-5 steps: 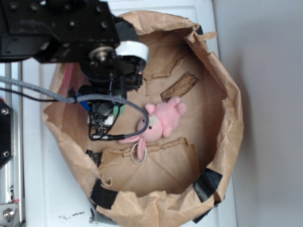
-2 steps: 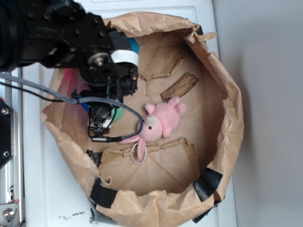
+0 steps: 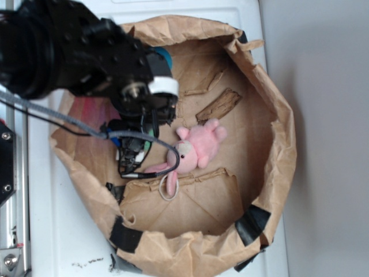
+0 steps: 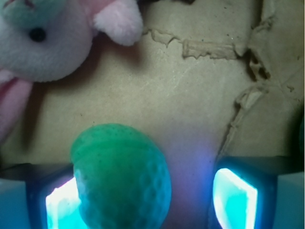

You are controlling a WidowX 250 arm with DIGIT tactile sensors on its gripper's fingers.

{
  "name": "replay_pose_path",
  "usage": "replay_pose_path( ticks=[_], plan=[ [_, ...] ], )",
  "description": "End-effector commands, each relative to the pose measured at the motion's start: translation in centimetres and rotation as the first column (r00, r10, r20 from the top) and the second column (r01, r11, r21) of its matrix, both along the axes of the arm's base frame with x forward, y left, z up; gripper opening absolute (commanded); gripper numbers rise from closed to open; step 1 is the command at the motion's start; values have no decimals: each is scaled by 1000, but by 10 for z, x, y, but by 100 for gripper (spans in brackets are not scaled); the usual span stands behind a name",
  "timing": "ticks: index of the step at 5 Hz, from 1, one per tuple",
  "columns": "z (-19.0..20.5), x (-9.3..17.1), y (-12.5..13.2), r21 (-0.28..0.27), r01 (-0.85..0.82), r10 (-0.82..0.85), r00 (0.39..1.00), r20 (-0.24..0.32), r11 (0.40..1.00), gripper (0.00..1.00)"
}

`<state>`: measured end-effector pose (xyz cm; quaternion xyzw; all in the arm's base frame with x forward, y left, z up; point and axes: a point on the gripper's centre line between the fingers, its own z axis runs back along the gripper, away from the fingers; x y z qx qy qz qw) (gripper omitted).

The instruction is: Grab the green ball.

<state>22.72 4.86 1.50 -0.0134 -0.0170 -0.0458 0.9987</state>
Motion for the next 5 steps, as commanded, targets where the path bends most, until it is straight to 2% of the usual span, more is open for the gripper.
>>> replay_pose_path(
  ticks=[1,4,5],
  plan=[
    [-11,9,1,36,-31,30,999,27,999,0],
    [16,9,2,-17,-31,32,999,29,999,0],
    [50,5,2,-71,-26,28,999,30,997,0]
  ],
)
